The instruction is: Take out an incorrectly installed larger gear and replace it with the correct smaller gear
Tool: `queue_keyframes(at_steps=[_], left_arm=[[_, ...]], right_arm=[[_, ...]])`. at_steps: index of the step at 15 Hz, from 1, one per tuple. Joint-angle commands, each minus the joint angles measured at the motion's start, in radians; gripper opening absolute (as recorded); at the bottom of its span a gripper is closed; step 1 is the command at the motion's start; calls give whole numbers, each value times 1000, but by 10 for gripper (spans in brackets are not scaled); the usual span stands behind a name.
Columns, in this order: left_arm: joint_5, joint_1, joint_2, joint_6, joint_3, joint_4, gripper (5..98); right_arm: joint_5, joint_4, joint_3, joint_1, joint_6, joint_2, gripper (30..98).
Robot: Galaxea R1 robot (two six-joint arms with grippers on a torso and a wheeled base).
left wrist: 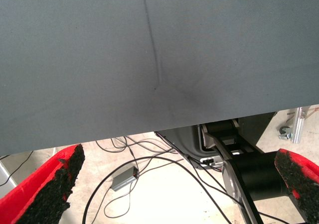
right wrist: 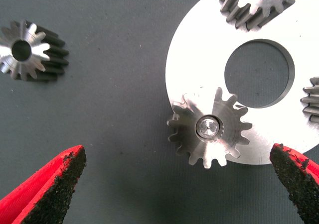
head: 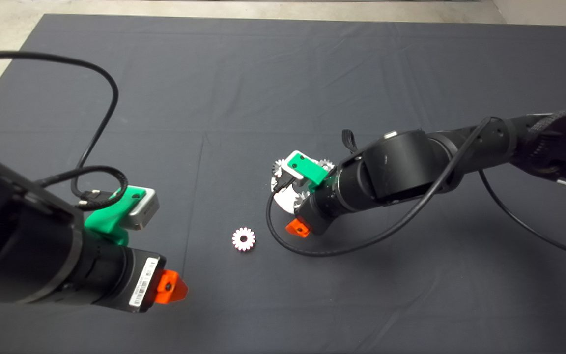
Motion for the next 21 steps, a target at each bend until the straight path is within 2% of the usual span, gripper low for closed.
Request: queue_keyframes(at_steps=[1,9,15,19,21], left_arm=[[35,-16,1,-4,20,-19,983],[34,-16,3,-4,23,-20,983],[34,-15,3,-4,24,-21,983],[32,-15,3,-4,24,-21,983],[32,-15,3,-4,24,-21,983]], right_arm=[[-1,-71,-2,-12,-19,-16,977],[-4,-134,-59,-61,-20,-12,977],[-4,-138,-79,-64,-19,8,977],[-4,-138,-90,-64,-19,12,955],[-4,-138,-94,-72,-19,12,899]])
